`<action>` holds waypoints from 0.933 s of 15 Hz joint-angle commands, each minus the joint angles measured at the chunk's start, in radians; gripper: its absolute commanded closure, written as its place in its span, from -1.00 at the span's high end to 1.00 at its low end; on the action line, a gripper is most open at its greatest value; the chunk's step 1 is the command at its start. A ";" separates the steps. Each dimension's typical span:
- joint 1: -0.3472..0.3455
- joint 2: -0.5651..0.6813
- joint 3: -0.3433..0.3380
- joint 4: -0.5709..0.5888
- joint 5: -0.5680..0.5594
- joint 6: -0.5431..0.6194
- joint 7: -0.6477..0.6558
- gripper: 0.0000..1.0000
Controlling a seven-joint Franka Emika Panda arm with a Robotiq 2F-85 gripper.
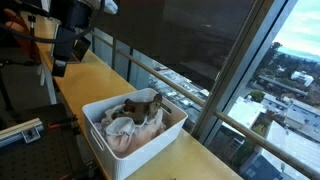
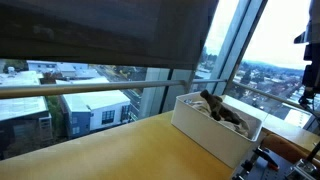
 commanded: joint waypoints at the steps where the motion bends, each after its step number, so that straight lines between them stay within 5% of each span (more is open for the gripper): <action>1: 0.014 0.001 -0.012 0.002 -0.004 -0.002 0.005 1.00; 14: 0.012 0.031 -0.020 0.025 -0.009 0.039 -0.008 1.00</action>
